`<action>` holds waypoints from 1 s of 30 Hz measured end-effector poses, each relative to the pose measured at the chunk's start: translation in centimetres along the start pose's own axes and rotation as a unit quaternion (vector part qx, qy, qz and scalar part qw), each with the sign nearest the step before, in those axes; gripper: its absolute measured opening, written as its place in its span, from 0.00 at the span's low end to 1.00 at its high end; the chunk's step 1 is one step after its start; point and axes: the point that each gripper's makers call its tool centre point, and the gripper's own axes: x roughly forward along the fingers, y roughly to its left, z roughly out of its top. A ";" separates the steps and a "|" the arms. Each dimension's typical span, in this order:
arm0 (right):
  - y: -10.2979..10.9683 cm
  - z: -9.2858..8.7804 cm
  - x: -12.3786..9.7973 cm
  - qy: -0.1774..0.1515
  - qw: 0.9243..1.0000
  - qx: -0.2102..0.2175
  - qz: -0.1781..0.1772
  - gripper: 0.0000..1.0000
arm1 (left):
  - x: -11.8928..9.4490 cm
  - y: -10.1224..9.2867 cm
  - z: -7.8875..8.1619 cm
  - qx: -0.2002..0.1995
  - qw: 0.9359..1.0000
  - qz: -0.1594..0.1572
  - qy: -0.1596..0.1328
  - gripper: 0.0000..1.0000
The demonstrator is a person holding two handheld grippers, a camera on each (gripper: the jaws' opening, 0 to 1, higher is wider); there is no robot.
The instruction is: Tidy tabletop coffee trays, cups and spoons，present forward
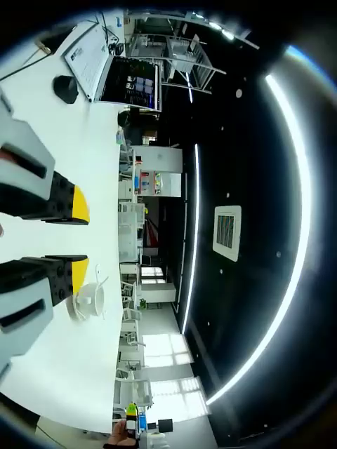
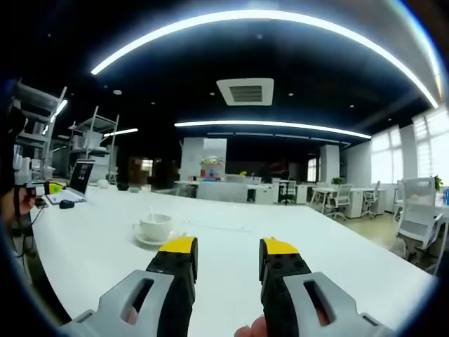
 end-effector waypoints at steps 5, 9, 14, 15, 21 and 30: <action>0.0 0.2 -0.1 0.001 1.000 -0.001 -0.001 0.35 | -0.1 0.6 0.3 -0.001 1.000 0.007 -0.001 0.20; 0.5 0.5 -0.3 -0.003 1.000 -0.003 0.001 0.35 | -0.5 0.0 1.0 -0.001 1.000 0.007 -0.004 0.20; 0.5 0.9 -0.4 -0.009 1.000 -0.002 -0.002 0.35 | -0.7 -0.4 0.9 0.002 1.000 0.002 0.002 0.20; 0.6 0.9 -0.4 -0.009 1.000 0.001 0.000 0.35 | -0.7 -0.4 0.9 0.002 1.000 0.002 0.003 0.20; 0.7 0.7 -0.2 -0.004 1.000 -0.001 0.001 0.35 | -0.8 -0.7 1.6 0.002 1.000 0.001 -0.004 0.20; 0.9 0.4 -0.3 -0.005 1.000 0.004 0.003 0.35 | -0.7 -1.2 1.8 0.002 1.000 -0.004 -0.004 0.20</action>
